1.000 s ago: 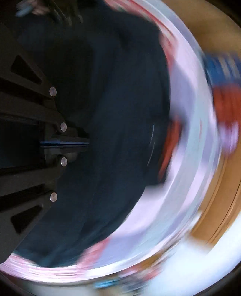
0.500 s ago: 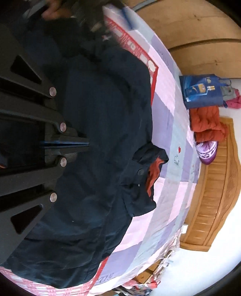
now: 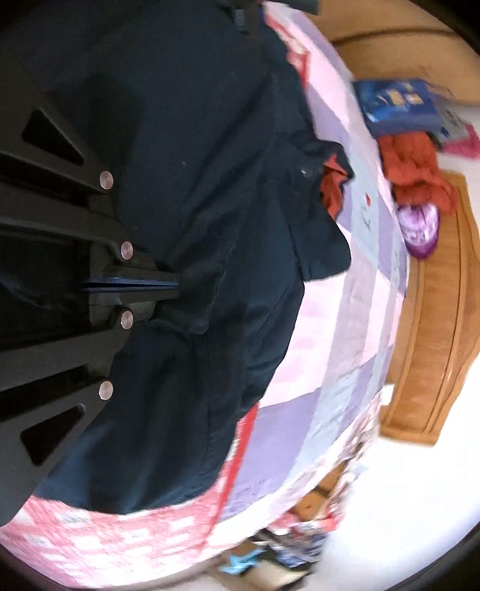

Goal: Fold large clothes

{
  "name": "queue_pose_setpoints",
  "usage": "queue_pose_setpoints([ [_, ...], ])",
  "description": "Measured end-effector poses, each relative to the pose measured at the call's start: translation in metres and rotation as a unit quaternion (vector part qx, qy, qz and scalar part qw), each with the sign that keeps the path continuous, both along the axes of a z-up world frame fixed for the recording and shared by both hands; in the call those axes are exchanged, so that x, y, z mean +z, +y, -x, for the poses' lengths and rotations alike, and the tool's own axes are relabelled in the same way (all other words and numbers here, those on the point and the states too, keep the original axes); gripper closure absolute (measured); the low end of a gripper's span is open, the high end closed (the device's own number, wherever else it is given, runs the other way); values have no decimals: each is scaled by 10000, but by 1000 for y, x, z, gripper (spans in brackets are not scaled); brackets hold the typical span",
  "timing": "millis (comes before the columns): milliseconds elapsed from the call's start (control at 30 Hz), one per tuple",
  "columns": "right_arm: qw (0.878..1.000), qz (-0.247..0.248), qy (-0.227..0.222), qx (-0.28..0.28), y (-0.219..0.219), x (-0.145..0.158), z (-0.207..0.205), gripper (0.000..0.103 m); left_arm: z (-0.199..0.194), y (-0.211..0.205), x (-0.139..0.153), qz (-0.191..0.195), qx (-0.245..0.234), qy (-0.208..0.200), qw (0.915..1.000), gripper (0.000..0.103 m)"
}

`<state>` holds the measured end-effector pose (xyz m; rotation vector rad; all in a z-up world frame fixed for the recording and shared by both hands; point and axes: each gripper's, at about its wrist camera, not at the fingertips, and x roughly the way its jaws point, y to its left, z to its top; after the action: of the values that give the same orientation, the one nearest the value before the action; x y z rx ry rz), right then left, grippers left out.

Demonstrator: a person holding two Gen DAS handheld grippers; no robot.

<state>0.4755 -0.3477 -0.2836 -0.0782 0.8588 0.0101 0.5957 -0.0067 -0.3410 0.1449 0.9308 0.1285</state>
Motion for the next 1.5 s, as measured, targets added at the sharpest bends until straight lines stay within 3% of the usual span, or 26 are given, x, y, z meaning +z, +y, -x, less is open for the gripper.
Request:
queue_pose_setpoints([
  [67, 9993, -3, -285, -247, 10, 17, 12, 103, 13, -10, 20, -24, -1, -171, 9999, 3],
  [167, 9956, -135, -768, 529, 55, 37, 41, 102, 64, -50, 49, 171, -814, -876, 9927, 3],
  [267, 9875, 18, -559, 1474, 104, 27, 57, 101, 94, -86, 38, -15, -1356, -863, 9870, 3],
  [333, 9872, 193, -387, 1536, 107, 14, 57, 101, 97, -88, 26, -137, -1361, -866, 9868, 2],
  [433, 9977, 143, -182, 639, 38, -5, 48, 103, 87, -59, 16, 454, -1012, -689, 9914, 0],
  [500, 9998, 68, -164, 107, -16, -7, 51, 103, 88, -57, 17, 361, -981, -708, 9920, 0],
  [567, 9969, 500, 40, -604, -57, -11, 55, 103, 97, -59, 21, 192, -1002, -697, 9923, 0],
  [633, 9929, 80, 82, -1188, -102, -4, 66, 103, 109, -61, 30, 97, -979, -747, 9923, 0],
  [700, 9910, 100, -8, -1337, -113, 9, 82, 103, 118, -65, 35, 15, -1059, -817, 9910, 0],
  [867, 9990, -308, -148, -290, -45, 25, 126, 99, 172, -91, 41, 40, -1545, -648, 9859, 0],
  [1000, 9959, -375, 480, 671, 14, -4, 158, 99, 213, -97, 13, -399, -1764, -57, 9835, 0],
  [1067, 9967, -266, 588, 499, 0, -20, 175, 99, 230, -78, 3, -468, -1664, 119, 9849, 0],
  [1133, 9978, -342, 560, -19, -36, -23, 188, 100, 241, -51, 5, -431, -1352, 169, 9897, 0],
  [1167, 9972, -403, 543, -327, -59, -22, 196, 103, 245, -35, 5, -478, -1124, 217, 9923, 0],
  [1267, 9905, 16, 668, -1201, -119, -17, 217, 103, 255, 12, 6, -537, -328, 445, 9970, 0],
  [1367, 9825, -52, 785, -1690, -146, -9, 242, 103, 277, 46, 15, -300, 387, 543, 9973, 1],
  [1500, 9938, -214, 475, -980, -102, 8, 271, 103, 319, 25, 28, -241, 260, 345, 9988, 1],
])
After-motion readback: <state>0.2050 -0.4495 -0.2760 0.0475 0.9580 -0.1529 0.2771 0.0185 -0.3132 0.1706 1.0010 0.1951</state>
